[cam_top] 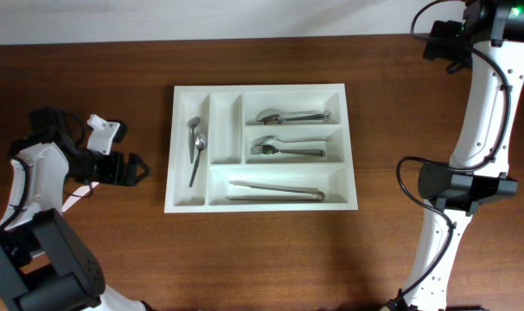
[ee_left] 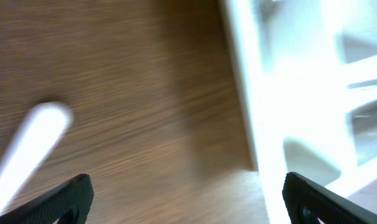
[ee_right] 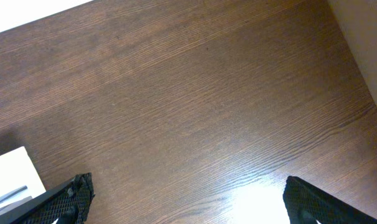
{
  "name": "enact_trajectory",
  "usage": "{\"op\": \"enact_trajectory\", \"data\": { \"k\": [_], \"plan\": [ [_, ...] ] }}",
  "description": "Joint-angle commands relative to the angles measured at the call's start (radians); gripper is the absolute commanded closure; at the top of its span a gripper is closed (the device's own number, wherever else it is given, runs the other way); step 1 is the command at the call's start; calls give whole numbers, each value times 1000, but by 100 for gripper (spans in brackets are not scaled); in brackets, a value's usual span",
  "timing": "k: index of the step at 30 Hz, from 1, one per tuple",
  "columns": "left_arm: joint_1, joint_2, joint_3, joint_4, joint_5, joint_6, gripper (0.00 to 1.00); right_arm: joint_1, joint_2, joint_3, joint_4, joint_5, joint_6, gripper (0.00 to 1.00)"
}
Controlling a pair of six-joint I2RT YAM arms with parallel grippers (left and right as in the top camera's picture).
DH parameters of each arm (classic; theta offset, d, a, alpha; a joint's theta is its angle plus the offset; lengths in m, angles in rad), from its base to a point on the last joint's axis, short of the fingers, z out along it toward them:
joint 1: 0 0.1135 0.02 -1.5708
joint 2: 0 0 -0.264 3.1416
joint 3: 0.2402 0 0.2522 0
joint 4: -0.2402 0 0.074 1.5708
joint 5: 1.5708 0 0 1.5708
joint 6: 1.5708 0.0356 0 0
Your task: Pack container
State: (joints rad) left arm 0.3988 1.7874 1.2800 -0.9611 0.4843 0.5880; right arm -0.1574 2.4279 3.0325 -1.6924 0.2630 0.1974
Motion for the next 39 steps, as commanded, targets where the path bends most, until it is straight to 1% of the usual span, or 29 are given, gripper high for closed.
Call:
{"op": "enact_trajectory", "data": {
  "k": [1, 2, 3, 4, 5, 6, 8, 10, 12, 14, 15, 16, 17, 18, 19, 20, 22, 24, 26, 29, 30, 31, 32, 33, 35, 39],
  "plan": [
    [1, -21, -3, -10, 169, 26, 11, -1, -41, 14, -3, -2, -6, 1],
    [1, -21, -3, -9, 175, 26, 23, -1, -41, 14, -3, -2, -6, 1],
    [1, -21, -3, -3, 175, 26, 30, -1, -41, 14, -3, -2, -6, 1],
    [0, -21, -3, 4, 175, 26, 30, -1, -41, 14, -3, -2, -6, 1],
    [1, -21, -3, 6, 174, 26, 20, -1, -41, 14, -3, -2, -6, 1],
    [1, -21, -3, 6, 174, 25, 13, -1, -41, 14, -3, -2, -6, 1],
    [1, -21, -3, 5, 162, -39, 1, -1, -41, 14, -3, -2, -6, 1],
    [1, -21, -3, 14, 123, -150, 1, -1, -41, 14, -3, -2, -6, 1],
    [1, -21, -3, 44, 22, -339, 1, -1, -41, 14, -3, -2, -6, 1],
    [1, -21, -3, 69, -148, -576, 1, -1, -41, 14, -3, -2, -6, 1],
    [1, -21, -3, 69, -253, -703, 1, -1, -41, 14, -3, -2, -6, 1],
    [1, -21, -3, 53, -377, -875, 1, -1, -41, 14, -3, -2, -6, 1],
    [1, -21, -3, 39, -465, -1001, 1, -1, -41, 14, -3, -2, -6, 1],
    [1, -21, -3, 20, -563, -1159, 1, -1, -41, 14, -3, -2, -6, 1],
    [1, -21, -3, 16, -597, -1252, 1, -1, -41, 14, -3, -2, -6, 1],
    [1, -21, -3, 18, -605, -1321, 1, -1, -41, 14, -3, -2, -6, 1],
    [1, -21, -3, 42, -604, -1453, 1, -1, -41, 14, -3, -2, -6, 1],
    [1, -21, -3, 63, -573, -1574, 1, -1, -41, 14, -3, -2, -6, 1],
    [1, -21, -3, 68, -533, -1634, 1, -1, -41, 14, -3, -2, -6, 1],
    [1, -21, -3, 83, -553, -1639, 1, -1, -41, 14, -3, -2, -6, 1],
    [1, -21, -3, 85, -578, -1639, 5, -1, -41, 14, -3, -2, -6, 1],
    [1, -20, -3, 89, -601, -1644, 11, -1, -41, 14, -3, -2, -6, 1],
    [1, -20, -3, 89, -624, -1670, 16, -1, -41, 14, -3, -2, -6, 1],
    [1, -20, -3, 89, -643, -1695, 13, -1, -41, 14, -3, -2, -6, 1],
    [1, -20, -3, 89, -674, -1769, 13, -1, -41, 14, -3, -2, -6, 1],
    [1, -20, -3, 89, -706, -1964, 14, -1, -41, 14, -3, -2, -6, 2]
  ]
}}
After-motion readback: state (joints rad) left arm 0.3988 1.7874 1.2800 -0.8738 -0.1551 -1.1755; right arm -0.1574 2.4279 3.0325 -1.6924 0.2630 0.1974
